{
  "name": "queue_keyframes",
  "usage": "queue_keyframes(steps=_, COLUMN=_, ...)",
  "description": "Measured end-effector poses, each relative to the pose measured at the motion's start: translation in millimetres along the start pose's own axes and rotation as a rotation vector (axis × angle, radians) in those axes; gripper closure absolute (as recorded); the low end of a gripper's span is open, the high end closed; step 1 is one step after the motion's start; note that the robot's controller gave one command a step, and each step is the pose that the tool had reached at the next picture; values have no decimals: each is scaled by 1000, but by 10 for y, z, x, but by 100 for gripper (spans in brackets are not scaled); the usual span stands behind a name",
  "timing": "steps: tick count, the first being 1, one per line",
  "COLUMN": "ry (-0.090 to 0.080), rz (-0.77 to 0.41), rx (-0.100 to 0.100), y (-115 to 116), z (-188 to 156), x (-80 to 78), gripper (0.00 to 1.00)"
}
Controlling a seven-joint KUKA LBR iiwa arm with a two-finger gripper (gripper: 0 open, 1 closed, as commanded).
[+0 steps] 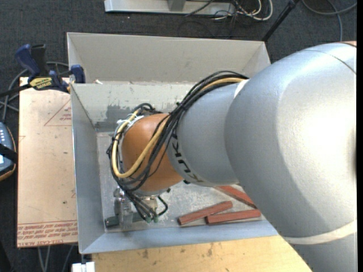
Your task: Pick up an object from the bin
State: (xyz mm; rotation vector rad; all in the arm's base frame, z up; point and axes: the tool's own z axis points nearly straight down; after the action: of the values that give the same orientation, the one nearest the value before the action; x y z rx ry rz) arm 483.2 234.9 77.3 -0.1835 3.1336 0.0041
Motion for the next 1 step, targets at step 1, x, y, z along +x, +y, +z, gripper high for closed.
queue_keyframes(steps=1, ry=-7, rz=2, rx=-1, y=-7, z=-2, x=-19, gripper=0)
